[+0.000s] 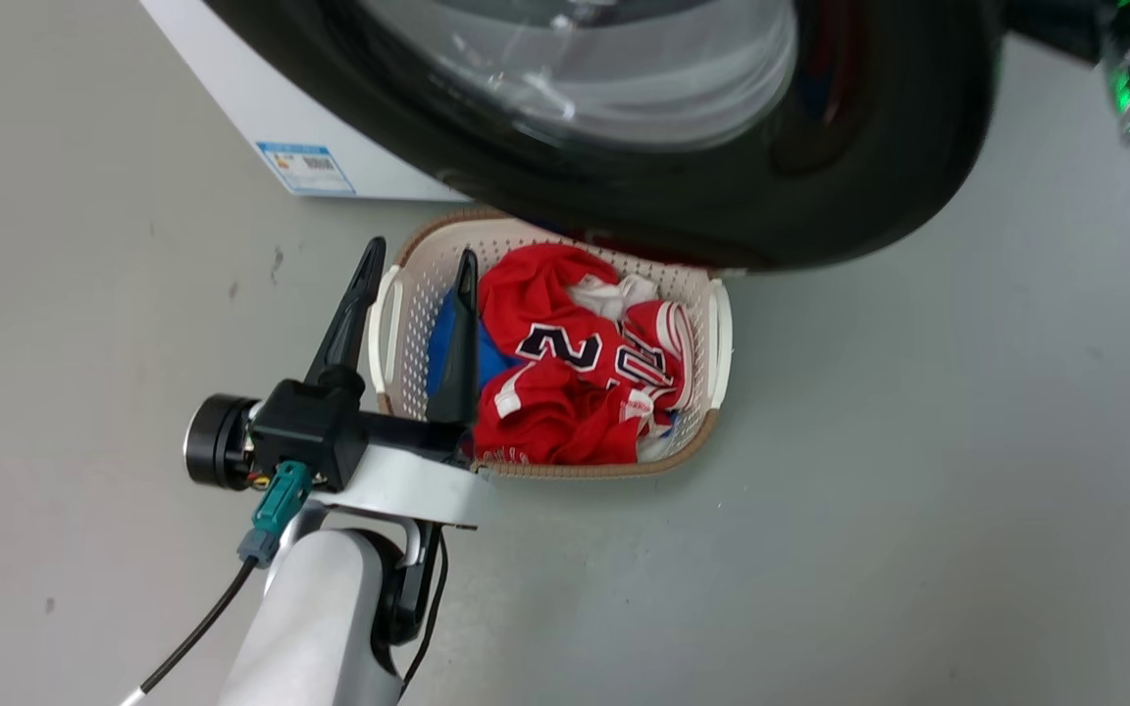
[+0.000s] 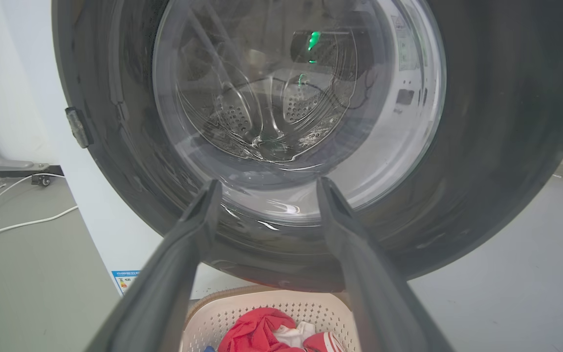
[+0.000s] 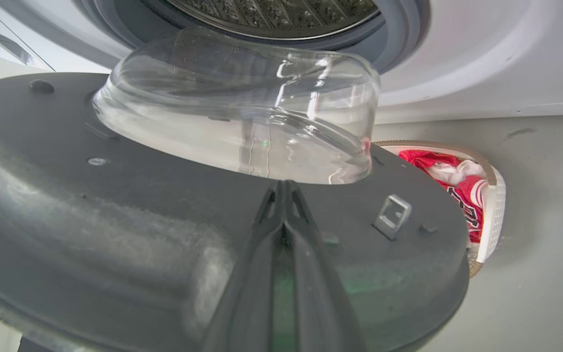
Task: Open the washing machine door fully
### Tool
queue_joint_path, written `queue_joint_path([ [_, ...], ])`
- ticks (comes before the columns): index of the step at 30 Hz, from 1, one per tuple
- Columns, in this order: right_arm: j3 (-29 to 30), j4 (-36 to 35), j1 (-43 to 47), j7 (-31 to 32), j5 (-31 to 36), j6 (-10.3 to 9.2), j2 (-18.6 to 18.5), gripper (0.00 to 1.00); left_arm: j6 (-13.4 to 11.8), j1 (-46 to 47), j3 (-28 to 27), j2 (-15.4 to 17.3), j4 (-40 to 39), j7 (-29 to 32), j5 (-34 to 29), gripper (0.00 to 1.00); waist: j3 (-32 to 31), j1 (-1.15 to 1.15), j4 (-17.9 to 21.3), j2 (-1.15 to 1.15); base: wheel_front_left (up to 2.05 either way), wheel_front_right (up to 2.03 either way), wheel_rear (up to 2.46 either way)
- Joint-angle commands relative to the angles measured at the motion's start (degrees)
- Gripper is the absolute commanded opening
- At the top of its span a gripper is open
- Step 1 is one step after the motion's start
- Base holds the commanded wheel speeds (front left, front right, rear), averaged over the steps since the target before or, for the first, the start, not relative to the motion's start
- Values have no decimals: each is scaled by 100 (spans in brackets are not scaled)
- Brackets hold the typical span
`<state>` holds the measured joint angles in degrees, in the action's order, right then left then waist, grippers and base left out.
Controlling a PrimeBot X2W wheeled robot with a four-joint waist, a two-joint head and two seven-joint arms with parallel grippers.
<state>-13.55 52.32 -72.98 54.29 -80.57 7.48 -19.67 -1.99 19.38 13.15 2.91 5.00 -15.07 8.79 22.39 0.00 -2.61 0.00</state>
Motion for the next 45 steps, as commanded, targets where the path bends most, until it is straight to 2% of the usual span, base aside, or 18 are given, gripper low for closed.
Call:
queue_joint_path([
  [1,-36,-140,260,83,-57,2,84,0,38,-108,-33,-4,33,-15,-32,100,-218,0,92,0,0,0,0],
  [10,-134,-944,1439,301,-208,2,357,0,153,-473,-143,-4,226,-15,-14,100,-858,0,181,0,0,0,0],
  [18,-228,-1549,2451,408,-393,2,806,0,232,-766,-176,-5,329,-15,68,100,-1282,0,161,0,0,0,0],
  [25,-355,-1738,2981,503,-527,2,1262,0,259,-948,-205,-5,357,-15,76,100,-1498,0,67,0,0,0,0],
  [31,-434,-1942,3332,382,-584,2,1475,0,281,-984,-203,-5,387,-15,80,100,-1604,0,-31,0,0,0,0],
  [35,-287,-2151,3579,1,-601,2,1534,0,279,-1020,-207,-5,390,-15,85,100,-1651,0,-57,0,0,0,0],
  [39,76,-2380,3919,-663,-641,2,1542,0,278,-1079,-244,-5,387,-15,71,100,-1691,0,-31,0,0,0,0],
  [42,430,-2566,4216,-1177,-700,2,1508,0,287,-1101,-264,-5,401,-15,34,100,-1722,0,35,0,0,0,0],
  [43,801,-2780,4582,-1664,-775,2,1464,0,311,-1170,-299,-5,441,-15,2,100,-1759,0,109,0,0,0,0],
  [45,1049,-2977,4839,-2005,-738,2,1386,0,329,-1206,-326,-5,480,-15,-6,100,-1783,0,160,0,0,0,0],
])
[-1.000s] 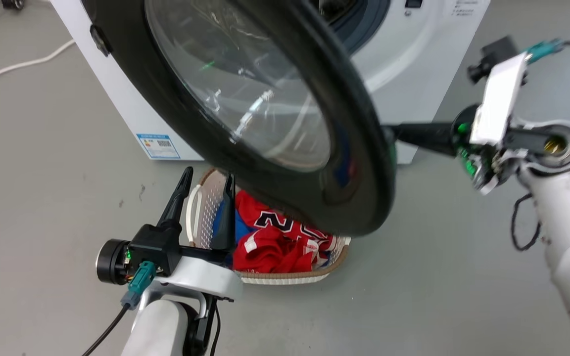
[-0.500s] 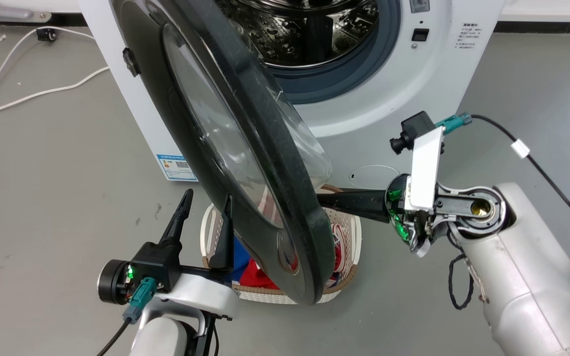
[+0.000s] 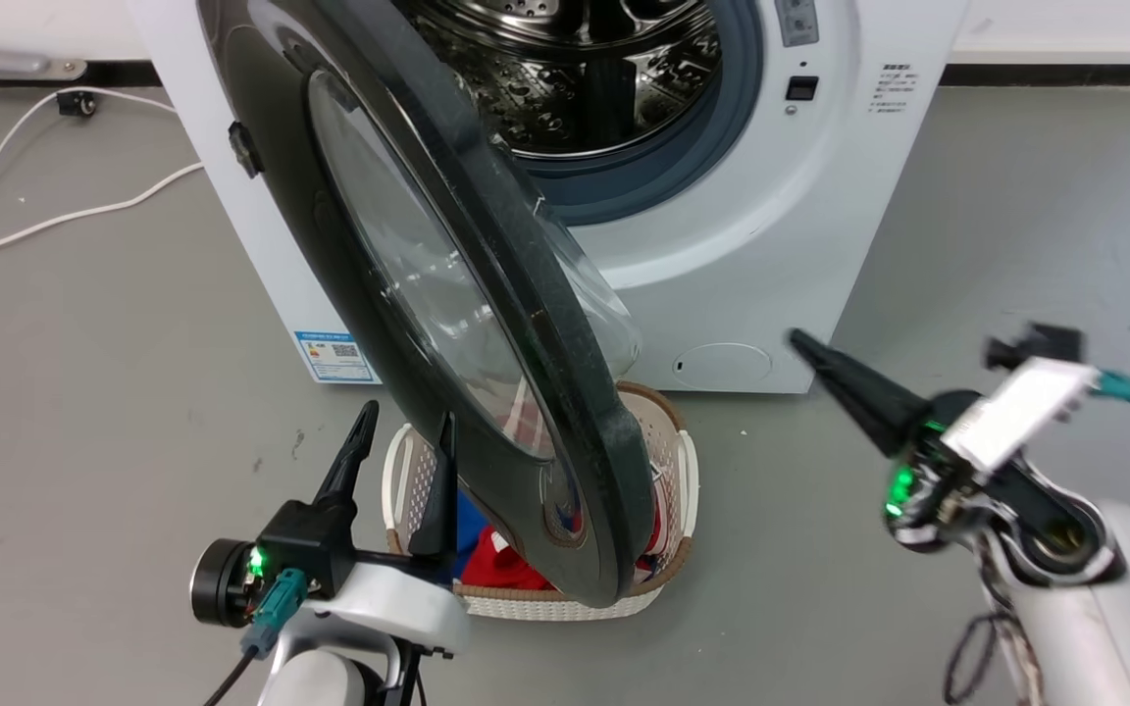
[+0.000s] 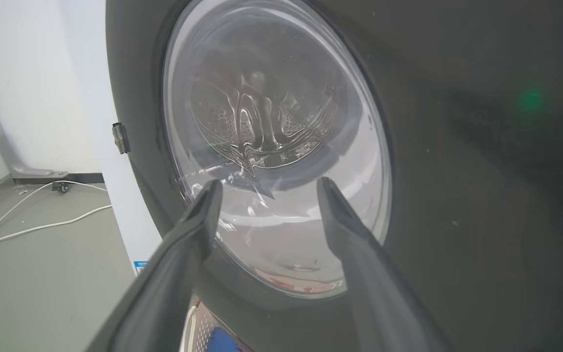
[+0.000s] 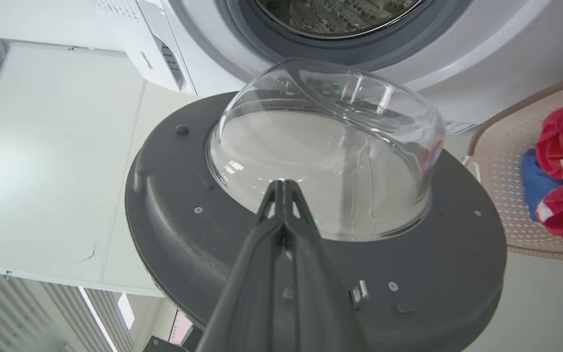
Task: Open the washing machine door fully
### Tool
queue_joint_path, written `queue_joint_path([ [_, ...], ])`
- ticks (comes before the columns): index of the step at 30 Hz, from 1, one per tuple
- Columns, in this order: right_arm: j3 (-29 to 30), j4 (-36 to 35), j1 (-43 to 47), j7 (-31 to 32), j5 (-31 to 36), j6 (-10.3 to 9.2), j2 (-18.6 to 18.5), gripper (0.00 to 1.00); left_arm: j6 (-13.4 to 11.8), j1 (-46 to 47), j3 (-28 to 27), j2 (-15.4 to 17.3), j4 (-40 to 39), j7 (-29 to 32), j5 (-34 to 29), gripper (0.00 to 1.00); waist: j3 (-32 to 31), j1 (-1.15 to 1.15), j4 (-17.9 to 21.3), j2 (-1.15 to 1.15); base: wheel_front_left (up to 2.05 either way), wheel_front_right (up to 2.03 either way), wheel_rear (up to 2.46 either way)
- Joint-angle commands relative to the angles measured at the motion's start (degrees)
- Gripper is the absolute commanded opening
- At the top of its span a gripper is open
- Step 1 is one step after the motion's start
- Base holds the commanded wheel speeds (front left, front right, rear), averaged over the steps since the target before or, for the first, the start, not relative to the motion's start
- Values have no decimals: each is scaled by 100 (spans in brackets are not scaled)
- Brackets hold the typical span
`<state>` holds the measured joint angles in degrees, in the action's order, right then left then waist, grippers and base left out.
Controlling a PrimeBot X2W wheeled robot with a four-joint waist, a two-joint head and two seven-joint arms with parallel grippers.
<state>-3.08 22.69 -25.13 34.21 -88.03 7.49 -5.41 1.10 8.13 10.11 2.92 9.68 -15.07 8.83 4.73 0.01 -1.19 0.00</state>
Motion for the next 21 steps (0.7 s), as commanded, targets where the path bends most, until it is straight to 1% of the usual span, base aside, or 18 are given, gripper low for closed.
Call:
queue_joint_path([
  [1,110,-115,207,-180,44,1,-72,0,28,-90,-31,-7,33,-15,-15,100,-34,-1,36,0,0,0,0],
  [4,516,-481,674,-674,-76,1,-13,0,37,-106,-63,-7,65,-15,-35,100,-75,-1,73,0,0,0,0],
  [5,650,-632,825,-878,-27,1,-37,0,35,-117,-70,-7,76,-15,-39,100,-81,-1,82,0,0,0,0],
  [6,762,-768,983,-1074,51,1,-59,5,29,-130,-83,-7,83,-15,-41,100,-92,-1,97,0,0,0,0],
  [7,859,-880,1133,-1263,106,1,-56,42,31,-144,-99,-7,89,-15,-50,100,-99,-1,111,0,0,0,0],
  [8,949,-1006,1259,-1445,176,1,-46,96,37,-161,-117,-7,95,-15,-57,100,-103,-1,124,0,0,0,0],
  [9,1019,-1132,1365,-1605,260,1,-40,100,40,-175,-133,-7,96,-15,-64,100,-105,-1,136,0,0,0,0],
  [12,1128,-1473,1638,-2106,679,1,-78,100,40,-176,-188,-7,94,-15,-77,100,-101,-1,177,0,0,0,0],
  [14,1125,-1678,1769,-2488,1158,1,-157,100,48,-174,-223,-7,100,-15,-91,100,-102,-1,195,0,0,0,0],
  [17,1060,-1916,1870,-3072,2099,1,-308,100,55,-161,-246,-7,102,-15,-100,100,-105,-1,213,0,0,0,0],
  [21,1027,-2154,1964,-3808,3718,1,-545,100,57,-169,-246,-7,114,-15,-99,100,-137,-1,226,0,0,0,0],
])
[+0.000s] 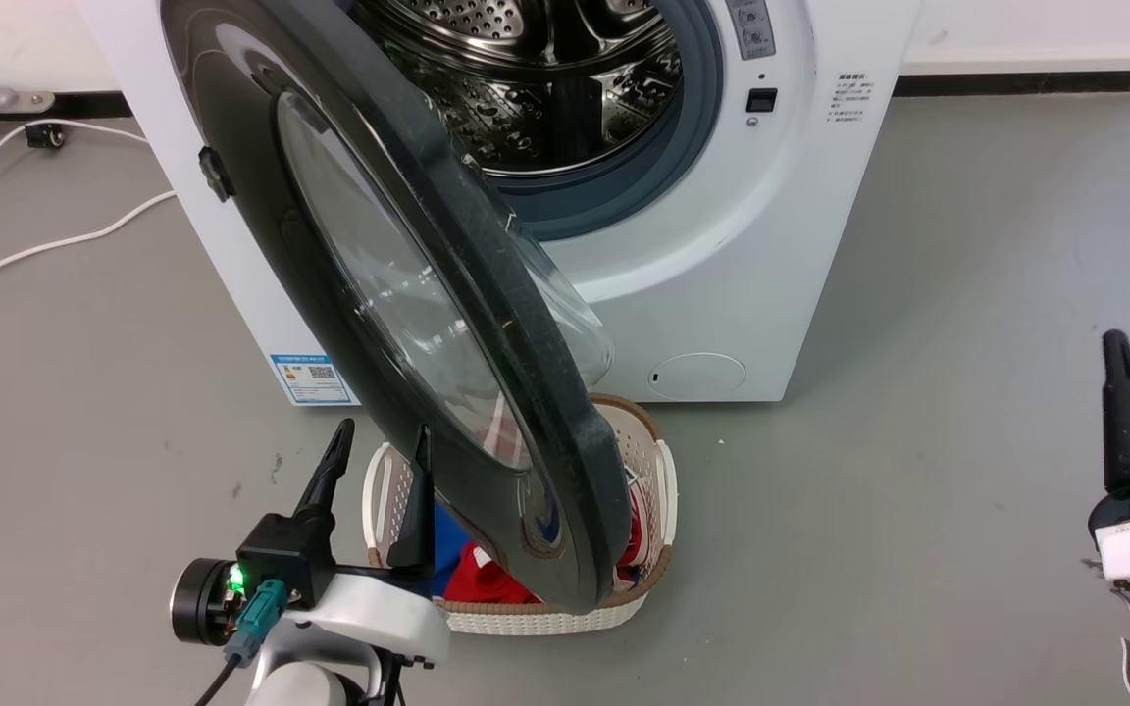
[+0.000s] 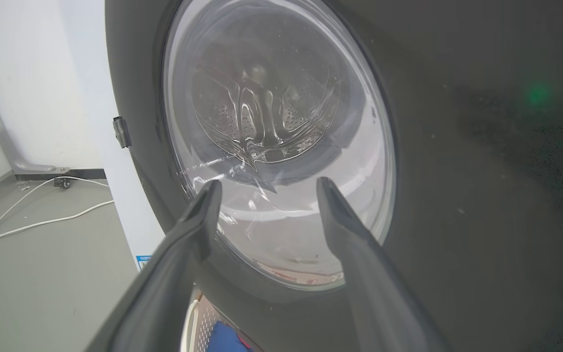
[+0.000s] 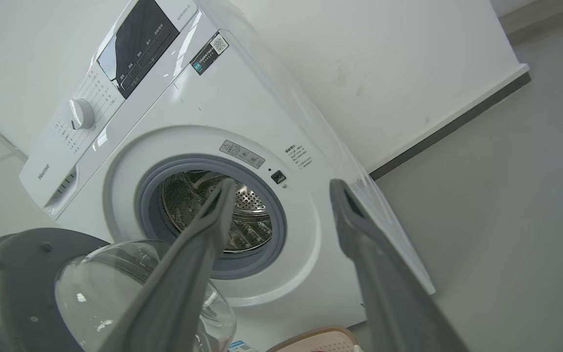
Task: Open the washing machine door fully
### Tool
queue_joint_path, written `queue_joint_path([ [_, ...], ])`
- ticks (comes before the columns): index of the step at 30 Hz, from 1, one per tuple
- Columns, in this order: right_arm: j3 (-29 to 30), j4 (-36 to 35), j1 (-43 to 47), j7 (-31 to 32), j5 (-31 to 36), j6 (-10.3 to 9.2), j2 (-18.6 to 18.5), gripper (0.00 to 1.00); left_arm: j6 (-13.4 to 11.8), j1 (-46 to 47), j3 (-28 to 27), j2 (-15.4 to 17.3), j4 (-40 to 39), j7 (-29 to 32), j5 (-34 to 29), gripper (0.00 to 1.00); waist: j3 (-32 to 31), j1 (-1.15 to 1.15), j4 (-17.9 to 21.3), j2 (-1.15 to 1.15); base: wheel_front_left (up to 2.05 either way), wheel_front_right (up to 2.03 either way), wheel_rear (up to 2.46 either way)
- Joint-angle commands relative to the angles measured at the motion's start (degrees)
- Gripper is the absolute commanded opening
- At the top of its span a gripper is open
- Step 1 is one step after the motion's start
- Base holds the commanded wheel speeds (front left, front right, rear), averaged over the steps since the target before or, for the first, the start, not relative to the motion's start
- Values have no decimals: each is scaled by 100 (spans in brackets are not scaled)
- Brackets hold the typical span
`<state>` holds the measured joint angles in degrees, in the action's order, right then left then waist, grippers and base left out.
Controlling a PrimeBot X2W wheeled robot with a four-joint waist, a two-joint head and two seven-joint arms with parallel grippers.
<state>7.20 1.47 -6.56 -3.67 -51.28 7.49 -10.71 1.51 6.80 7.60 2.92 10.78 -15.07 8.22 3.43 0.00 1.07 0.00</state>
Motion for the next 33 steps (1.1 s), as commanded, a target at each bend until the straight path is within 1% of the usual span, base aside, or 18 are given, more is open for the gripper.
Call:
queue_joint_path([
  [1,-1,-90,116,-143,431,1,-19,100,20,-36,0,-7,8,-15,-40,100,-19,0,1,0,0,0,0],
  [3,44,-226,138,-316,1226,1,-31,100,29,-38,-24,-5,17,-15,-50,100,-43,0,3,0,0,0,0],
  [4,53,-324,146,-371,1516,1,26,100,29,-43,-38,-7,15,-15,-55,100,-58,0,5,0,0,0,0],
  [5,79,-403,191,-396,1930,1,14,100,31,-51,-54,-7,13,-15,-59,100,-72,0,8,0,0,0,0],
  [8,127,-632,351,-357,2898,0,120,100,38,-67,-103,-6,10,-15,-91,100,-111,0,13,0,0,0,0],
  [11,54,-823,570,-291,3578,0,268,100,72,-116,-144,-6,35,-15,-125,100,-202,0,12,0,0,0,0],
  [13,-60,-856,732,-251,3898,0,336,100,90,-158,-156,-7,48,-15,-156,100,-232,0,18,0,0,0,0],
  [15,-212,-815,872,-180,4114,0,380,100,120,-187,-169,-6,70,-15,-183,100,-273,0,24,0,0,0,0],
  [20,-497,-599,1041,-204,4320,0,441,100,154,-237,-187,-7,108,-15,-206,100,-327,0,34,0,0,0,0],
  [24,-575,-423,1038,-281,4326,0,442,100,157,-262,-178,-7,129,-15,-192,100,-341,0,34,0,0,0,0],
  [33,-641,150,789,-517,4217,0,405,100,60,-277,-177,-7,135,-15,-202,100,-333,0,38,0,0,0,0],
])
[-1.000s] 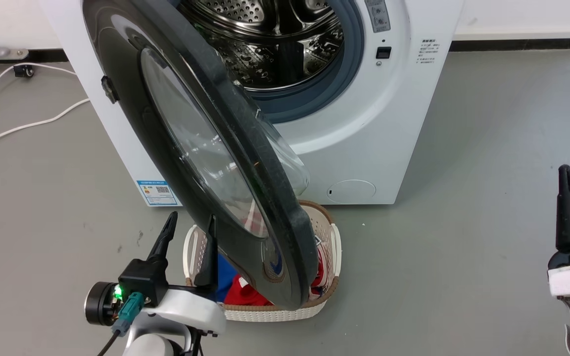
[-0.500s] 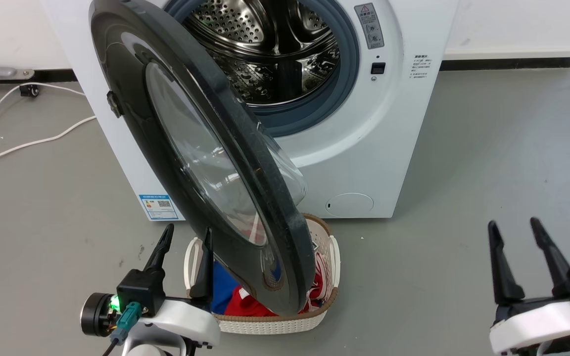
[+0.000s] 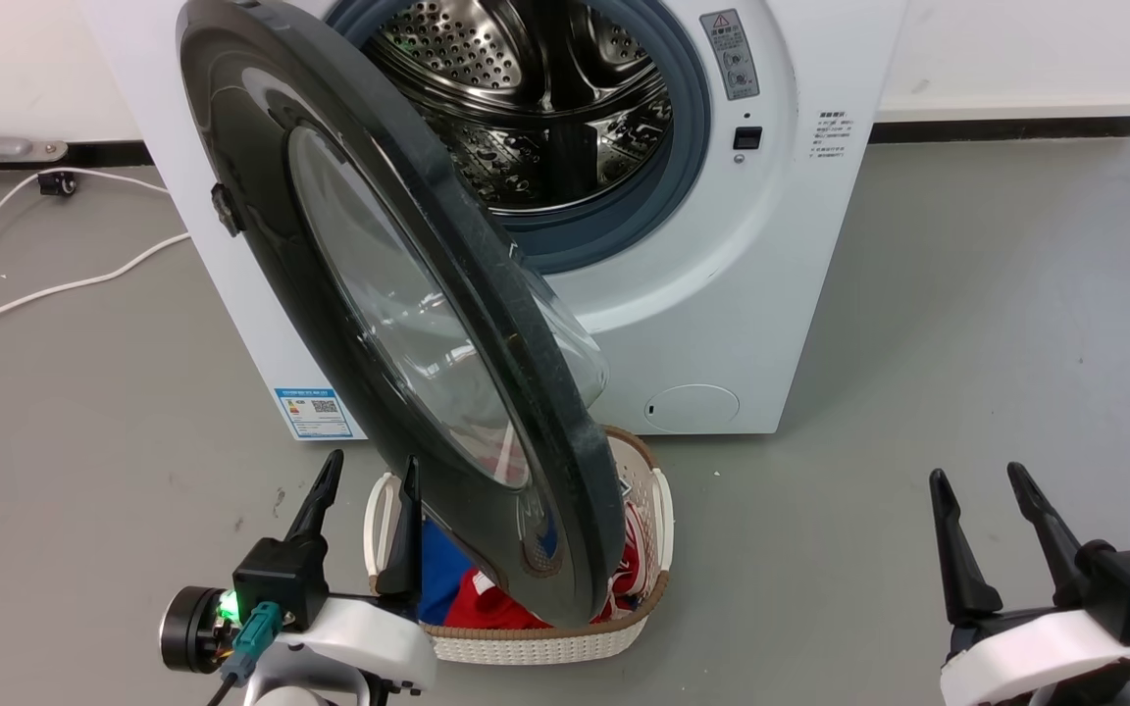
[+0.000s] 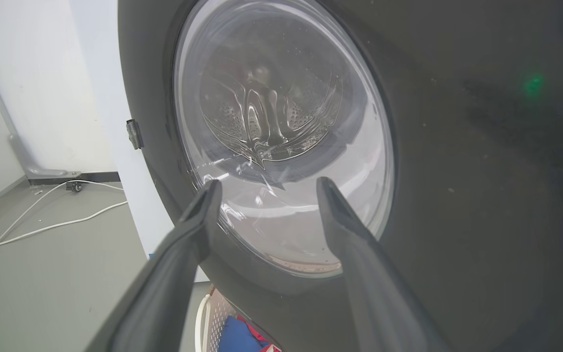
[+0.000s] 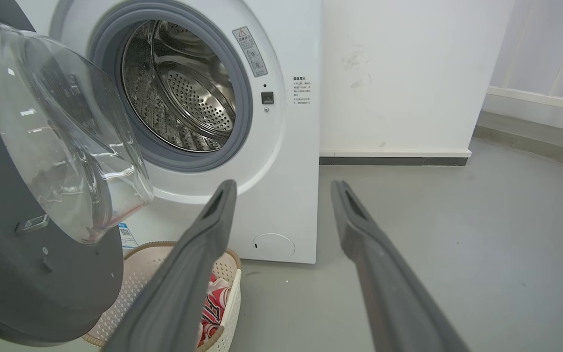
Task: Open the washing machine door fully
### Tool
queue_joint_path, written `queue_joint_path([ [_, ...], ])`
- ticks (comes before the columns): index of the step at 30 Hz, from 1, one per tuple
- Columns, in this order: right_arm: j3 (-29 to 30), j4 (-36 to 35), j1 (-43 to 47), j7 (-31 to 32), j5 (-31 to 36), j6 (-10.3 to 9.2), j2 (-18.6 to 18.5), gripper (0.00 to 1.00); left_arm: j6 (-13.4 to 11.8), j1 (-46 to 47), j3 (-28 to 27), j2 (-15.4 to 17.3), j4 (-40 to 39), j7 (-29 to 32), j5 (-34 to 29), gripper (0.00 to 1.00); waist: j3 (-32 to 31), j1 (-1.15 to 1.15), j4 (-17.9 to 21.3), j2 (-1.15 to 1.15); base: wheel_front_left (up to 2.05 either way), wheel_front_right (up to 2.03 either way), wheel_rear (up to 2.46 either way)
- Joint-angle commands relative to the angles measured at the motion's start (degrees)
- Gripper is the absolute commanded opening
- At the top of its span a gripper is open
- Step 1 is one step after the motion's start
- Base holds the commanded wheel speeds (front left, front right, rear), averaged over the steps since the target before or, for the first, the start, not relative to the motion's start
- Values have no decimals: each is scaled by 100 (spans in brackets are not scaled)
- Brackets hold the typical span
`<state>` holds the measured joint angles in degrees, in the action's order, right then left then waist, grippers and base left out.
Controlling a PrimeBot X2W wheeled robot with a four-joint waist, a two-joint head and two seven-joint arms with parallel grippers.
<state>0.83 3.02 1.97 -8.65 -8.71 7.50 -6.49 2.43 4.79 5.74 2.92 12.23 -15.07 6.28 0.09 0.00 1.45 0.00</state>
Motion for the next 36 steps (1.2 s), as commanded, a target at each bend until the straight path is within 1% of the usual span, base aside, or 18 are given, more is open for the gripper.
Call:
queue_joint_path([
  [1,-16,31,-89,-43,-42,-1,-26,100,-37,-76,10,-7,-13,-15,-13,100,2,0,1,0,0,0,0],
  [5,-56,172,-156,-110,-44,-1,-61,100,-30,-69,12,-6,4,-15,-42,100,7,0,6,0,0,0,0],
  [17,-106,250,-217,-217,72,-1,-60,100,-21,-61,-36,-6,87,-15,12,100,8,0,29,0,0,0,0],
  [18,-109,252,-212,-215,71,-1,-62,100,-17,-61,-46,-7,96,-15,38,69,9,0,32,0,0,0,0],
  [19,-116,250,-211,-222,73,-1,-64,100,-13,-58,-57,-6,101,-15,62,7,14,0,34,0,0,0,0],
  [20,-121,250,-213,-226,84,-1,-64,100,-9,-50,-62,-7,92,-15,89,0,18,0,38,0,0,0,0],
  [25,-108,261,-241,-212,135,-1,-42,100,-20,18,-106,-6,76,-15,141,0,48,0,52,0,0,0,0],
  [26,-93,266,-272,-217,128,-1,-23,100,-67,158,-178,-6,-23,-15,152,0,72,0,57,0,0,0,0],
  [30,-57,277,-304,-228,137,-1,-9,100,-109,388,-308,-1,-274,-15,112,0,86,0,34,0,0,0,0],
  [36,4,303,-317,-208,145,-1,18,100,-62,993,-384,57,-892,-15,55,0,88,0,-17,0,0,0,0],
])
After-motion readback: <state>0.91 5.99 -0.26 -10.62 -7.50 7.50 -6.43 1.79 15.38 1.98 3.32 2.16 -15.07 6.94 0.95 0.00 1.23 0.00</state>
